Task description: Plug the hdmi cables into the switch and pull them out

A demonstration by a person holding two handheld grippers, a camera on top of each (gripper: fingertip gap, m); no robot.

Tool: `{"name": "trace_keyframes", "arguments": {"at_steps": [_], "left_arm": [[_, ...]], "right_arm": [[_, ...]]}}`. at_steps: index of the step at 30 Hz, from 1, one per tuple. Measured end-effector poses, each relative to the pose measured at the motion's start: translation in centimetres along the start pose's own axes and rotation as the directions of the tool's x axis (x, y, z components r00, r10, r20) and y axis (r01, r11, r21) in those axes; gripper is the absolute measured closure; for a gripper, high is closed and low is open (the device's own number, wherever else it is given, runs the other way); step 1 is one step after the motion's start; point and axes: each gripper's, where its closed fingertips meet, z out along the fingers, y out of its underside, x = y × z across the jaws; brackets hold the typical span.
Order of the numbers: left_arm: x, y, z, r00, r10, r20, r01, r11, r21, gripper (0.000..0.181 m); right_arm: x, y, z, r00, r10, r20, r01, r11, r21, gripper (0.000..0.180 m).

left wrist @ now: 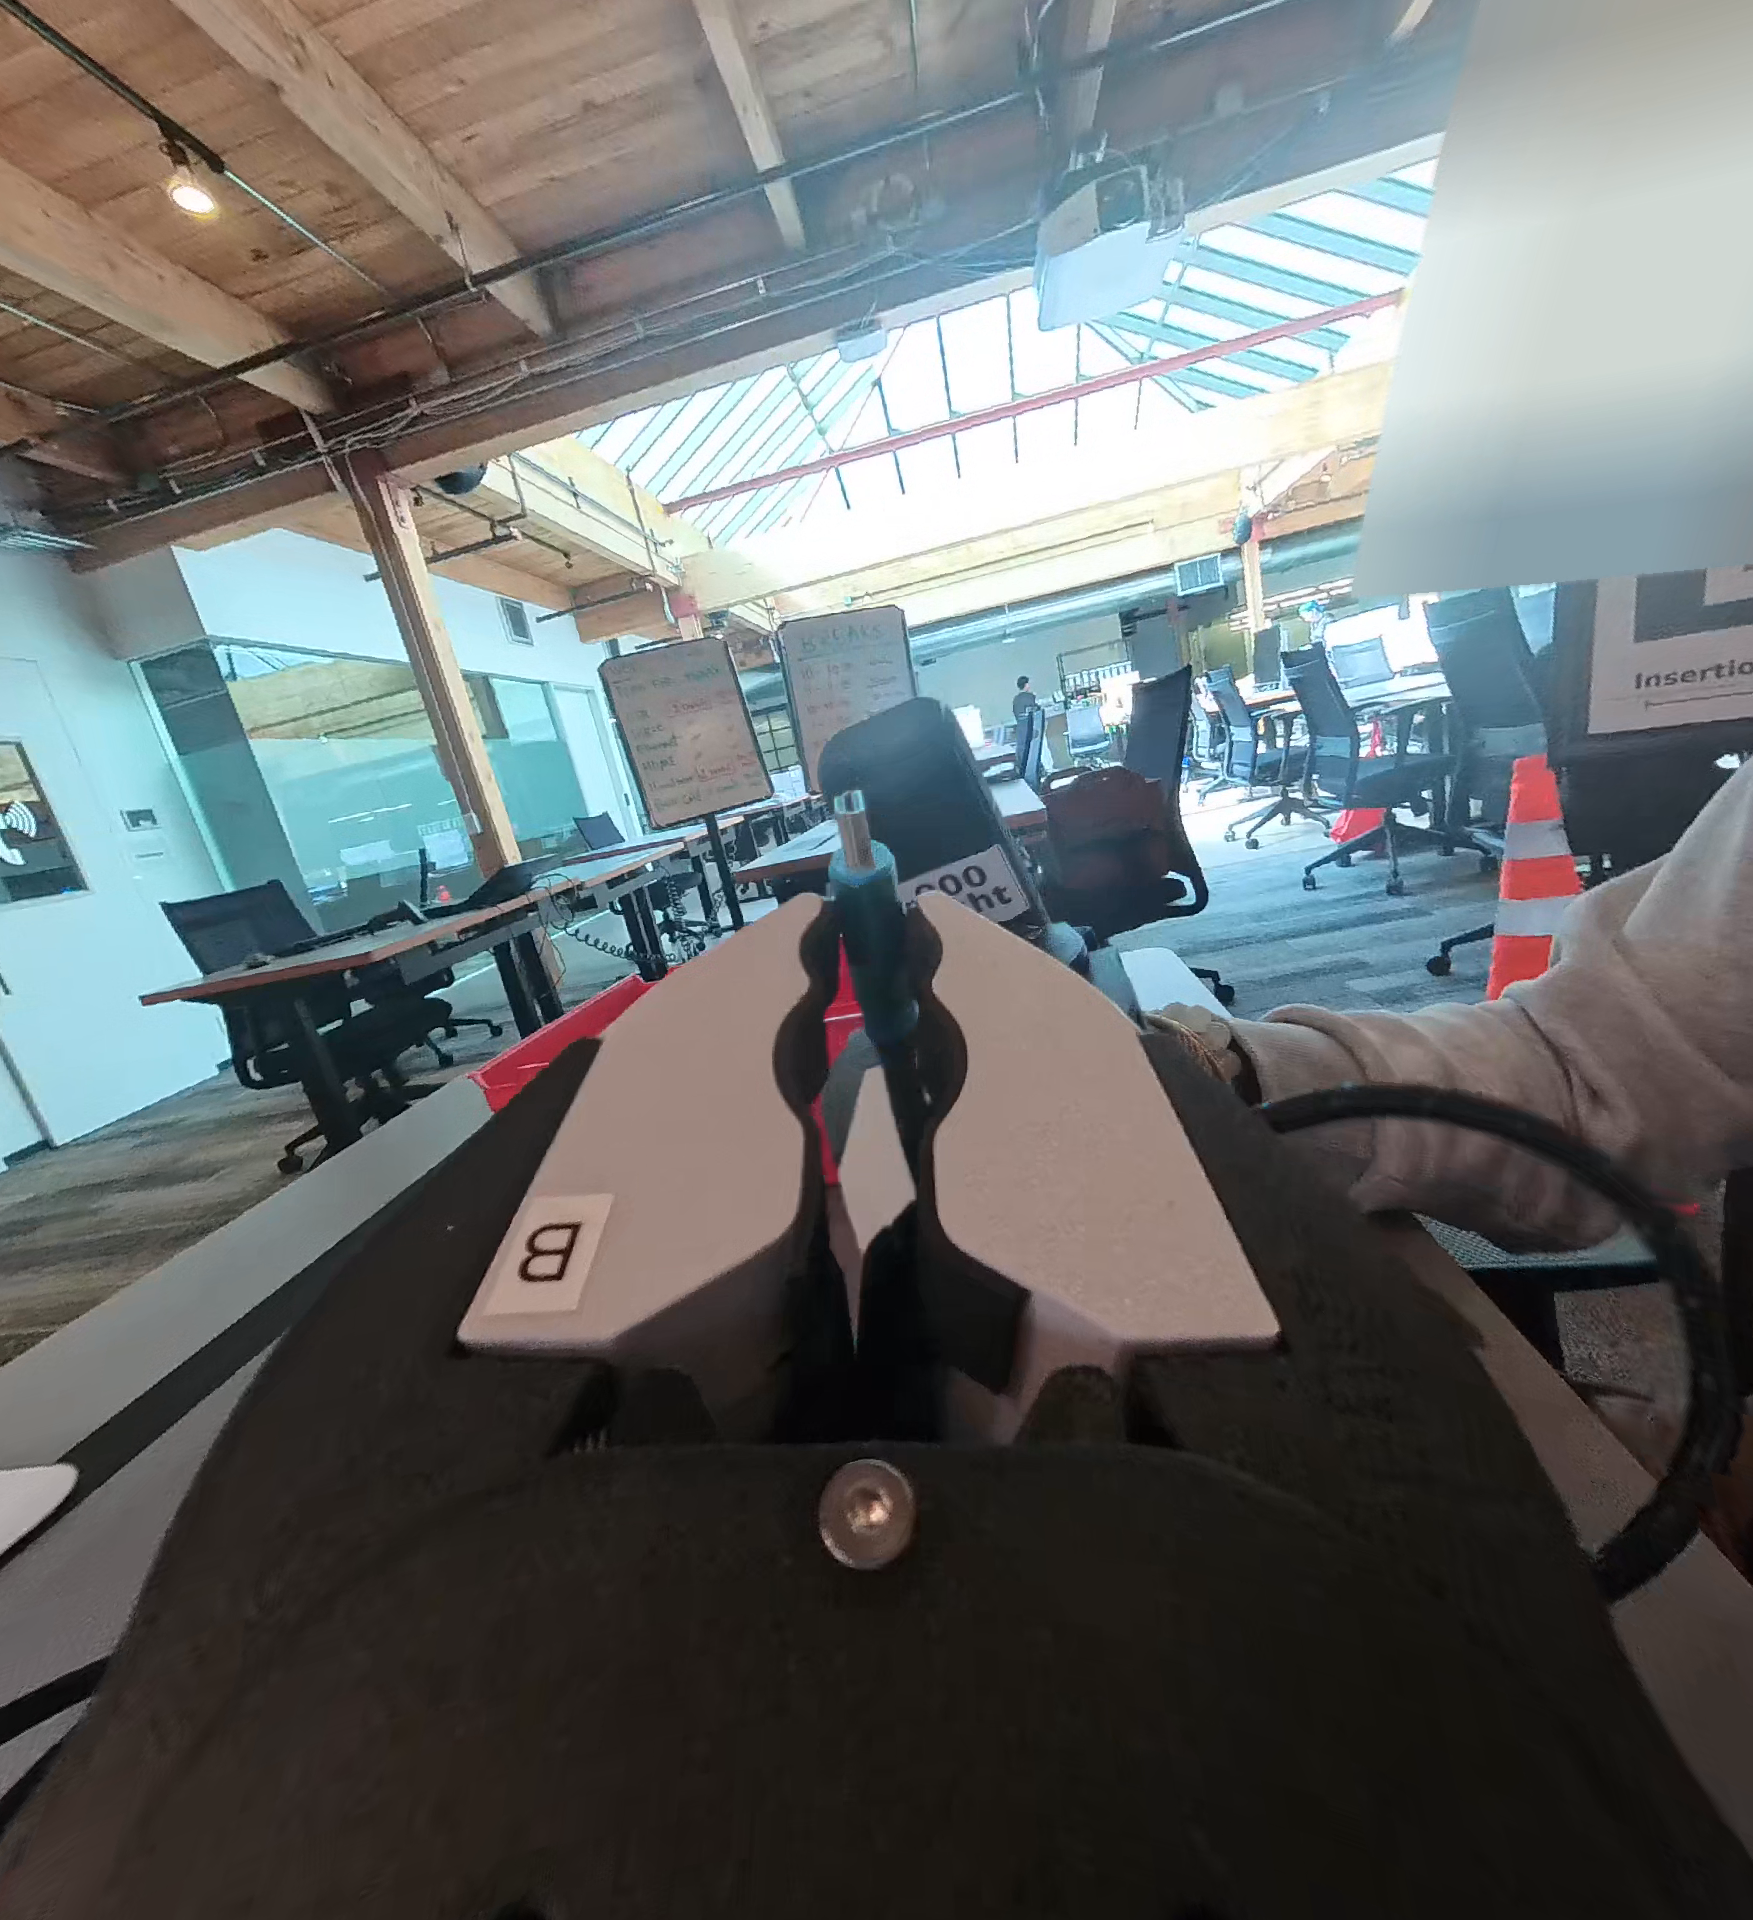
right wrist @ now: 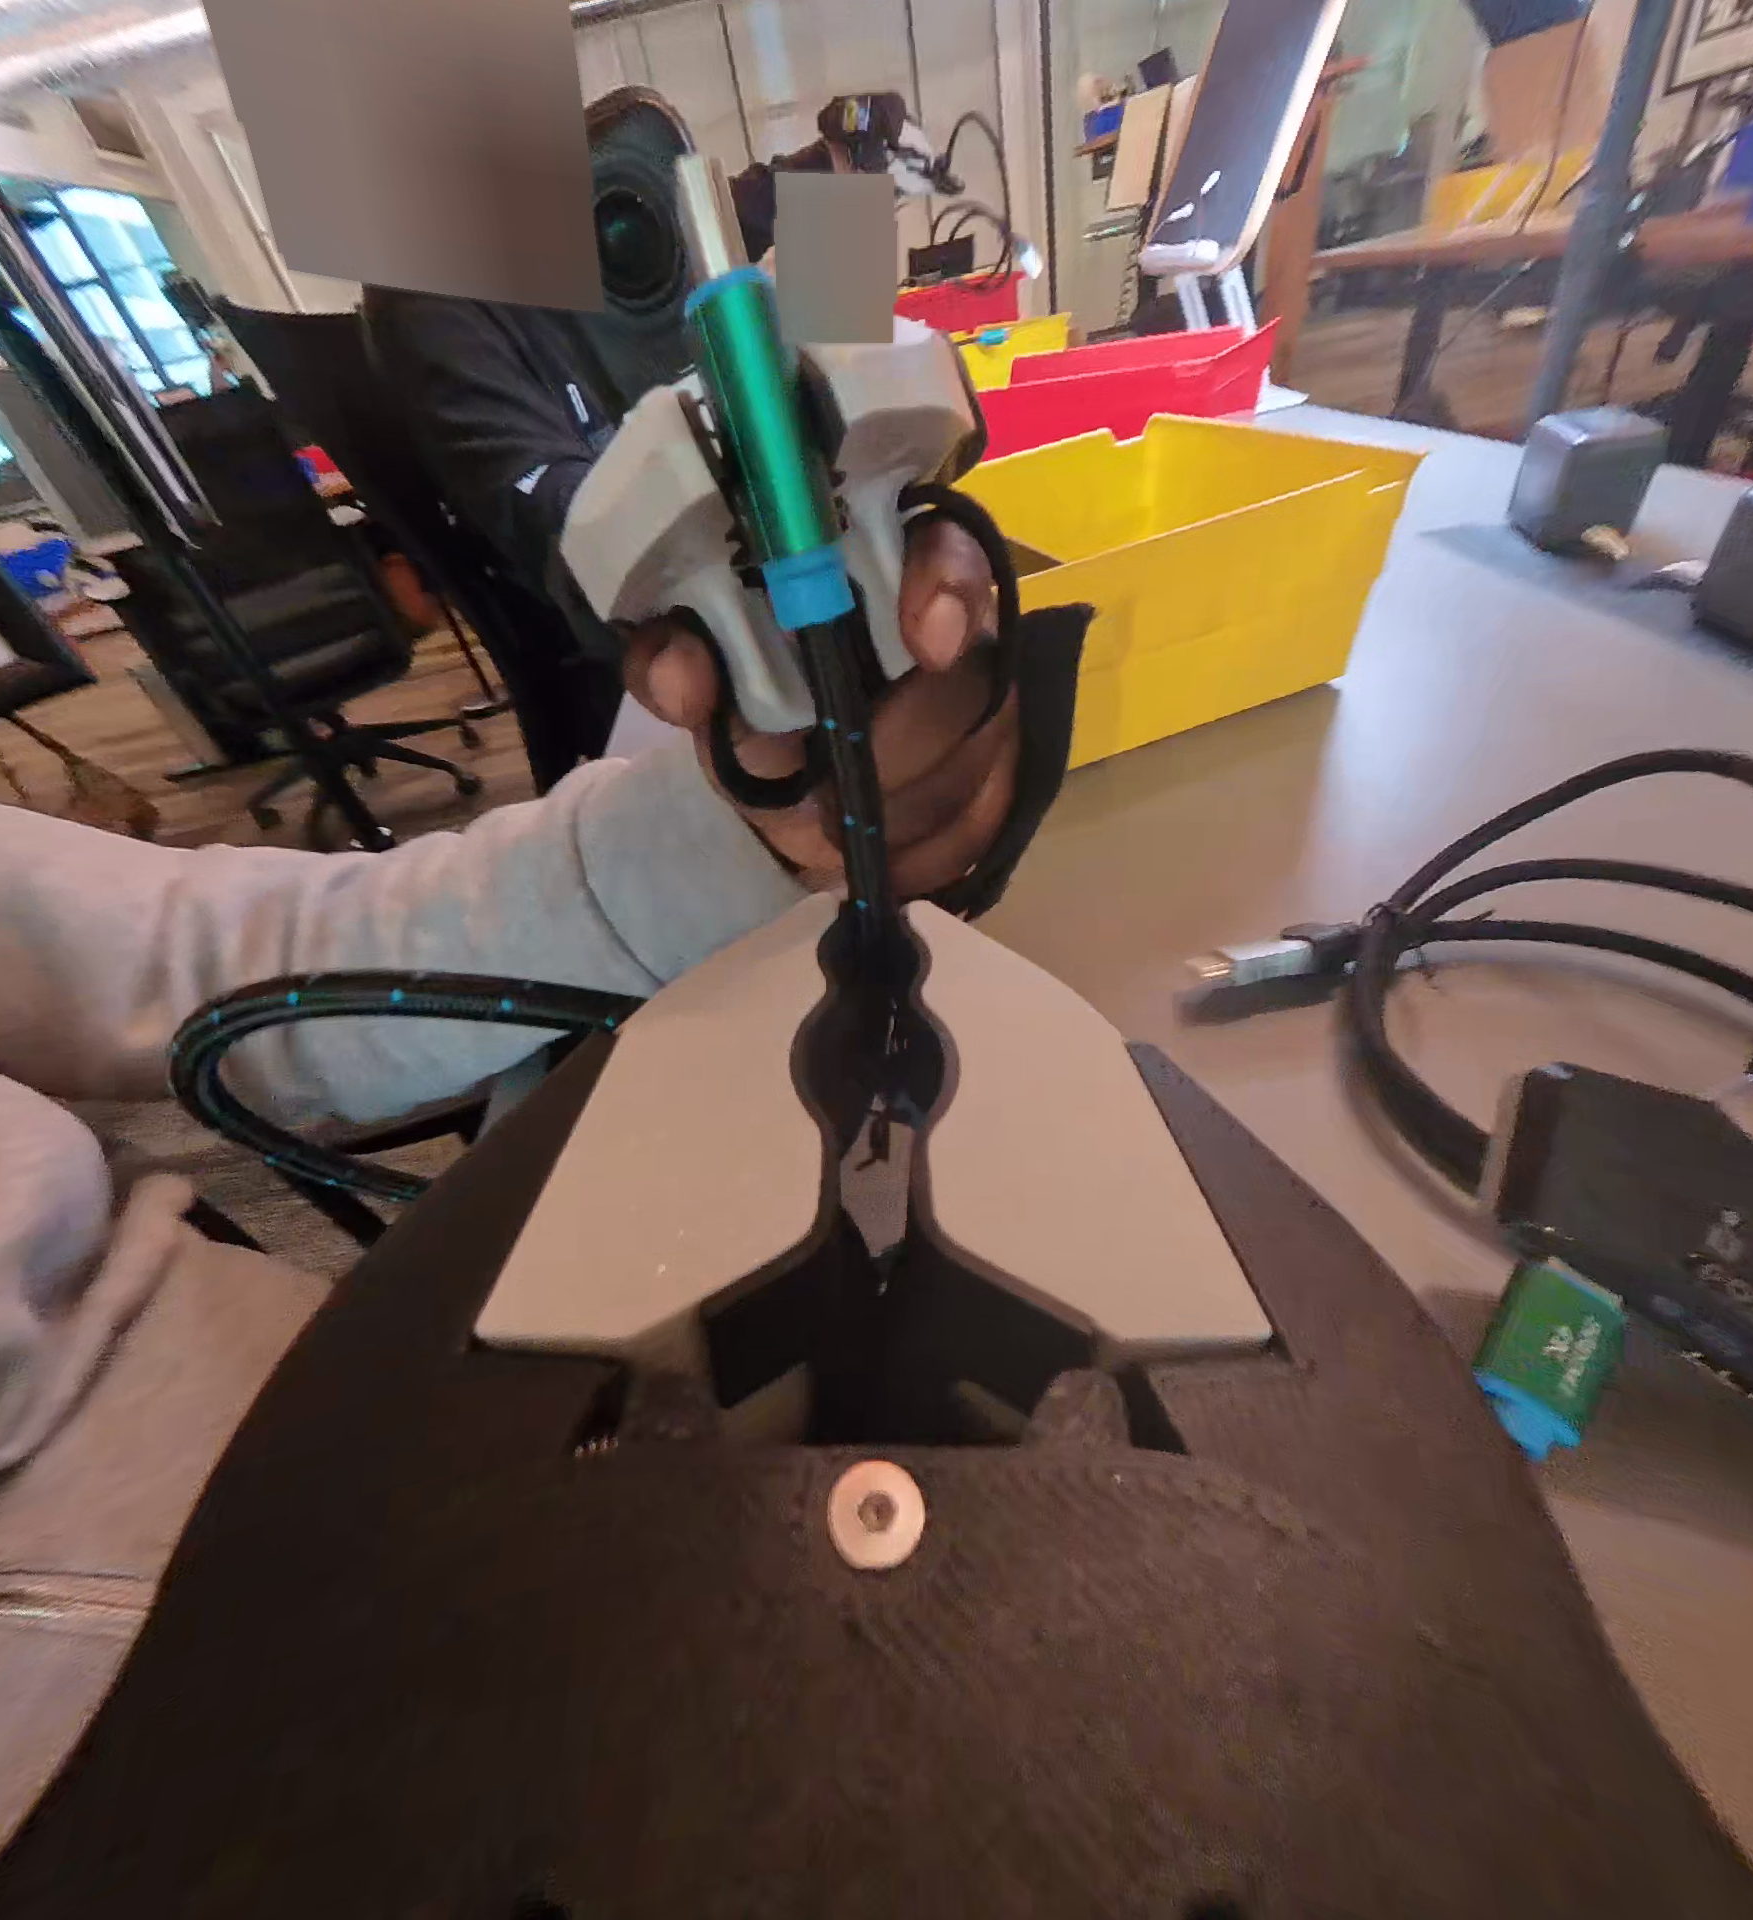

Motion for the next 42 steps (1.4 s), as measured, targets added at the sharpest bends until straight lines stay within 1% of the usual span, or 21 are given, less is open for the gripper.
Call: {"name": "trace_keyframes", "arguments": {"at_steps": [7,10,12,13,14,16,18,20,22,24,26,28,30,32,33,34,35,36,38,41,42], "left_arm": [[-1.8,-1.9,-1.6,0.996,-0.062,0.068,0.056,0.994,0.091,0.17],[-2.6,-1.3,-1.7,0.991,-0.086,0.106,0.081,0.995,0.057,0.169],[-3.3,-0.9,-1.5,0.98,-0.137,0.144,0.129,0.99,0.059,0.17],[-3.8,-0.9,-1.5,0.971,-0.171,0.168,0.16,0.984,0.077,0.171],[-4.4,-0.9,-1.7,0.957,-0.21,0.2,0.194,0.976,0.1,0.171],[-5.9,-0.3,-2.3,0.917,-0.282,0.282,0.255,0.959,0.126,0.171],[-6.6,0.6,-2.3,0.881,-0.355,0.312,0.332,0.935,0.127,0.171],[-7.0,1.6,-1.9,0.852,-0.389,0.35,0.376,0.92,0.107,0.171],[-7.5,2.5,-1.9,0.829,-0.348,0.439,0.354,0.933,0.07,0.171],[-8.5,1.7,-2.8,0.783,-0.323,0.531,0.302,0.945,0.129,0.17],[-9.6,0.3,-4.6,0.718,-0.399,0.57,0.295,0.917,0.27,0.17],[-10.6,-0.5,-6.5,0.648,-0.528,0.55,0.333,0.845,0.419,0.171],[-11.3,-0.8,-8.0,0.594,-0.644,0.482,0.365,0.75,0.551,0.171],[-11.9,-0.6,-8.9,0.541,-0.73,0.418,0.402,0.661,0.633,0.17],[-12.0,-0.5,-9.1,0.523,-0.759,0.388,0.414,0.624,0.663,0.171],[-12.0,-0.5,-9.3,0.509,-0.783,0.356,0.422,0.588,0.69,0.171],[-12.0,-0.5,-9.3,0.496,-0.807,0.32,0.435,0.55,0.713,0.17],[-12.0,-0.5,-9.3,0.483,-0.831,0.277,0.453,0.508,0.733,0.17],[-11.9,-0.1,-9.0,0.447,-0.872,0.2,0.5,0.429,0.752,0.17],[-11.8,0.3,-8.4,0.419,-0.899,0.13,0.542,0.362,0.758,0.171],[-11.8,0.4,-8.4,0.415,-0.9,0.133,0.542,0.362,0.759,0.171]], "right_arm": [[-0.9,1.9,0.3,0.987,0.144,0.067,-0.133,0.981,-0.141,0.172],[-0.7,2.9,0.5,0.988,0.144,0.047,-0.132,0.971,-0.199,0.171],[1.5,2.7,0.1,0.992,-0.066,-0.105,0.043,0.976,-0.212,0.169],[2.9,1.9,-0.3,0.954,-0.2,-0.226,0.156,0.967,-0.199,0.167],[4.0,0.4,-1.0,0.89,-0.304,-0.34,0.264,0.951,-0.159,0.16],[4.5,-2.9,-2.5,0.755,-0.41,-0.511,0.449,0.892,-0.053,0.153],[4.0,-4.9,-3.5,0.661,-0.441,-0.607,0.561,0.828,0.01,0.148],[3.5,-5.4,-3.5,0.634,-0.453,-0.627,0.6,0.799,0.029,0.145],[3.3,-5.8,-3.5,0.612,-0.454,-0.647,0.618,0.786,0.033,0.143],[3.1,-6.7,-4.3,0.578,-0.438,-0.688,0.646,0.761,0.058,0.143],[3.4,-7.6,-5.7,0.555,-0.394,-0.733,0.652,0.753,0.088,0.145],[4.6,-7.5,-6.6,0.575,-0.351,-0.739,0.603,0.793,0.092,0.148],[6.9,-5.8,-6.8,0.614,-0.298,-0.731,0.465,0.885,0.03,0.154],[8.1,-2.5,-5.4,0.729,-0.278,-0.626,0.292,0.953,-0.082,0.157],[7.7,-1.3,-4.4,0.784,-0.281,-0.554,0.262,0.958,-0.115,0.155],[7.3,-0.7,-3.5,0.805,-0.302,-0.51,0.278,0.953,-0.124,0.15],[6.9,-0.5,-2.8,0.792,-0.351,-0.499,0.331,0.934,-0.131,0.143],[6.6,-0.3,-2.0,0.753,-0.423,-0.504,0.403,0.902,-0.156,0.137],[6.1,0.0,-0.6,0.619,-0.577,-0.533,0.544,0.804,-0.24,0.128],[4.7,-1.1,0.7,0.394,-0.718,-0.574,0.719,0.629,-0.295,0.121],[4.3,-1.3,0.9,0.342,-0.747,-0.57,0.749,0.583,-0.314,0.119]]}}
